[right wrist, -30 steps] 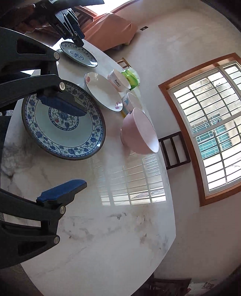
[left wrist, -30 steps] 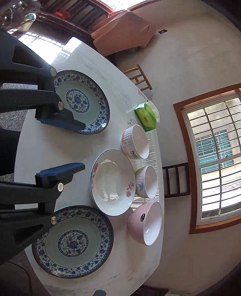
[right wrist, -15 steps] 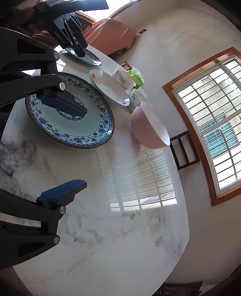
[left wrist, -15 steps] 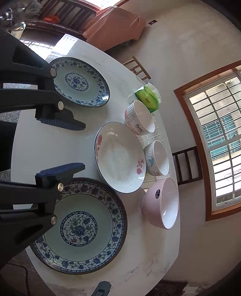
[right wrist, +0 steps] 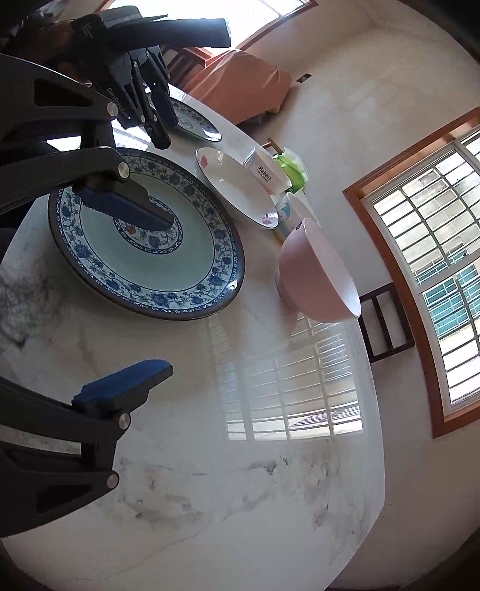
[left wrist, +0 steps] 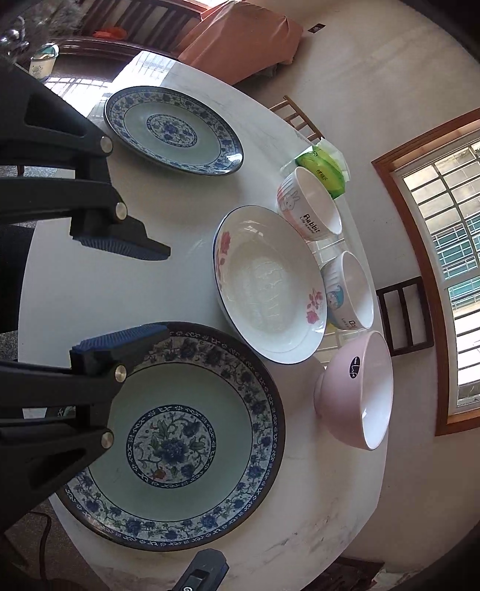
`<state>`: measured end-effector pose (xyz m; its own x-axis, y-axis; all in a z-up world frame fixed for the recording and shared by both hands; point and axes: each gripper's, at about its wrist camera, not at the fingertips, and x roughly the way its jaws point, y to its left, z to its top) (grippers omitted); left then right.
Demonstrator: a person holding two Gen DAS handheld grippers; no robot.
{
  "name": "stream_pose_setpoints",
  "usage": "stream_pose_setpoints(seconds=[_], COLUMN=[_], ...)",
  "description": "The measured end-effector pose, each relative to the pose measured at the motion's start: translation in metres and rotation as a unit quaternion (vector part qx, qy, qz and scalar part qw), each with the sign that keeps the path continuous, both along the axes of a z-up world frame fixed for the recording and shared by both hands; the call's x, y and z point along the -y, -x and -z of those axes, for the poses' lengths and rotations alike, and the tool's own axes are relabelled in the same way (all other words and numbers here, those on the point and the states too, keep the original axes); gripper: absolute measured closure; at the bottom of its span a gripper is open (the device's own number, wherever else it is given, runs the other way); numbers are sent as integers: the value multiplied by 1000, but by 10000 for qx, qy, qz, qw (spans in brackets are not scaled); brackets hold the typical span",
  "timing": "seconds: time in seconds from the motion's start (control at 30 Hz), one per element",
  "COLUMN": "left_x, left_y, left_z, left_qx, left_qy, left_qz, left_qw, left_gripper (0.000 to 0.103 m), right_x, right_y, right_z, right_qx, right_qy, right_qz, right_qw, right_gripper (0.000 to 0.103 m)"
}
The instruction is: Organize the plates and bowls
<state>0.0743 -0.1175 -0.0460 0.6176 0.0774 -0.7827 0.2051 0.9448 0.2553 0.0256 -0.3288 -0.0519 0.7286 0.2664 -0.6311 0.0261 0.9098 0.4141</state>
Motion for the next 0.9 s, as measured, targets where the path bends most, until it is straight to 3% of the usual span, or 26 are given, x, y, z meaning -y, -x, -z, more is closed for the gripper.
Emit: stream_pose_setpoints(seconds=[0.4,0.5,0.73,0.9], left_x=[-7,-17,-43,-40], left_y=[-18,-23,-40,-44], left_z=[16,18,29,28], left_qx=[-757,-1055,-1674,-1681], left_qy=[694,1209,2273,2279], left_qz=[-77,-110,-304,-160], left_qw=[9947,9870,9589,9589], left_gripper=[65,65,64,64], right_x=[0,-1,2,1], right_y=[-16,-20,-28,-34], right_z=[7,9,21,20], right_qx=[-152,-237,-468,-501], right_qy=[40,87,-191,-199], right_qz=[-206,-251,-351,-455], right_qw=[9997,9994,9981,9975], right_gripper=[33,33,33,33])
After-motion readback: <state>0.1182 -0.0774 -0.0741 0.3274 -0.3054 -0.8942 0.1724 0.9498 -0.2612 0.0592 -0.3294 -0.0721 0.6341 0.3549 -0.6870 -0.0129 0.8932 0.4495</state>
